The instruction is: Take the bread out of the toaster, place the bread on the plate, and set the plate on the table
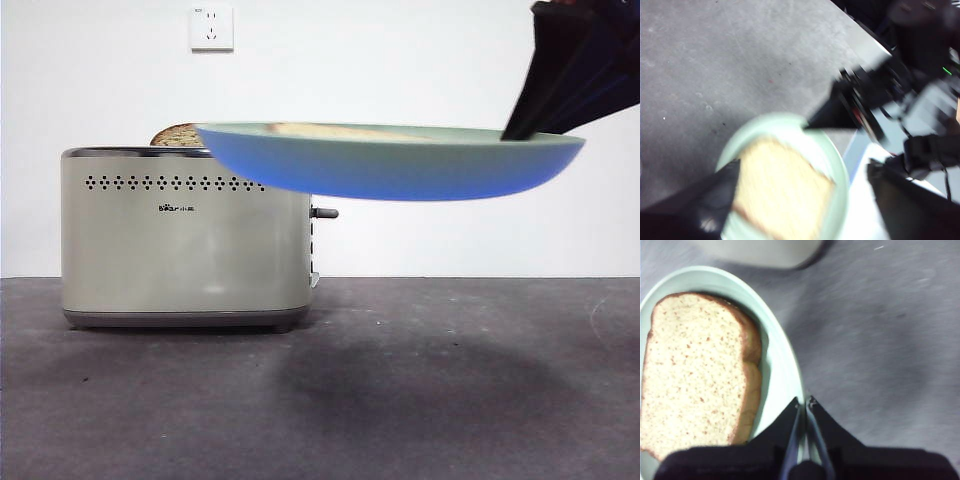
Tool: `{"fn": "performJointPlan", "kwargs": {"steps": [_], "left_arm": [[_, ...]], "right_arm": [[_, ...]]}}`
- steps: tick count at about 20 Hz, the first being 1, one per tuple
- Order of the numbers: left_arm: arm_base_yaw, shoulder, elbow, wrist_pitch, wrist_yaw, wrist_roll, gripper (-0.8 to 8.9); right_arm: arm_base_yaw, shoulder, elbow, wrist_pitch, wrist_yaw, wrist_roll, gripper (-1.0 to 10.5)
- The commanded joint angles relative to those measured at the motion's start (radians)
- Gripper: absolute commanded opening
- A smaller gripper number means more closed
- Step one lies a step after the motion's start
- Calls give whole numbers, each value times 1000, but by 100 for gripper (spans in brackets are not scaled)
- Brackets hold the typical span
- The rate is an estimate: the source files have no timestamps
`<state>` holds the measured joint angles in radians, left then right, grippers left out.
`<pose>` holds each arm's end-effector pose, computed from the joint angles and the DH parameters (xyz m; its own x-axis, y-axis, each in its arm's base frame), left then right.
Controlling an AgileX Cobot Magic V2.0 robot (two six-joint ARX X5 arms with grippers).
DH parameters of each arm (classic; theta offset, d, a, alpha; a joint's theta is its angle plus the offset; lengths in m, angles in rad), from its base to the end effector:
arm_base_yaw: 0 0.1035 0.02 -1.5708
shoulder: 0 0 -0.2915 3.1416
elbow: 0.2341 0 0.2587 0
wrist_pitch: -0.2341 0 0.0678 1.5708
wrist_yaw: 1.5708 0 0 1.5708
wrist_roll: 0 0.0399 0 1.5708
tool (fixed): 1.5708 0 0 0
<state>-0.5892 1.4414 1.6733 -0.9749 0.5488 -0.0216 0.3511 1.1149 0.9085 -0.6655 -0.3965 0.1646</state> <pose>0.2283 -0.1776 0.4399 0.2325 -0.7829 -0.5772 0.7812 0.5038 -0.3687 0.1990 0.0893 0.2923 0.4244 0.5667 -0.7062 -0.4253 0.8133 0.3971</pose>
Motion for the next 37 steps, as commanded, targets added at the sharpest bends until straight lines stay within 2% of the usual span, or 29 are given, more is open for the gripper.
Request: {"fn": "performJointPlan", "kwargs": {"steps": [1,3,4,8,9,14,23,25,31,32,33,35,36,37], "left_arm": [[3,-50,2,-32,1,59,-19],[2,-97,2,-78,-33,95,-8],[2,-122,2,-97,-82,103,-8],[-1,-240,2,-119,-360,105,-8],[-5,-269,2,-119,-403,104,-8],[-14,-389,2,-143,-491,104,-8],[-14,-430,2,-244,-503,100,-8],[-14,-430,2,-247,-503,100,-8],[-14,-430,2,-247,-500,93,-8],[-14,-430,2,-247,-494,92,-8],[-14,-430,2,-249,-492,90,-8],[-14,-430,2,-252,-492,85,-8],[-14,-430,2,-253,-492,83,-8],[-14,-430,2,-254,-493,80,-8]], "right_arm": [[-43,-3,-6,50,10,10,-13],[-84,-2,-6,74,11,21,-13],[-101,2,-6,90,13,24,-13],[-172,63,-6,166,14,55,-13],[-187,90,-6,180,14,64,-13],[-248,259,-6,274,14,76,-13],[-261,521,-2,435,57,82,-13],[-266,545,-2,464,83,82,-13],[-273,591,-2,478,92,66,-12],[-273,594,-2,478,92,55,7],[-273,594,-2,481,90,55,74],[-272,594,-2,489,82,51,331],[-271,594,-2,487,81,51,389],[-271,592,-2,485,77,51,388]]}}
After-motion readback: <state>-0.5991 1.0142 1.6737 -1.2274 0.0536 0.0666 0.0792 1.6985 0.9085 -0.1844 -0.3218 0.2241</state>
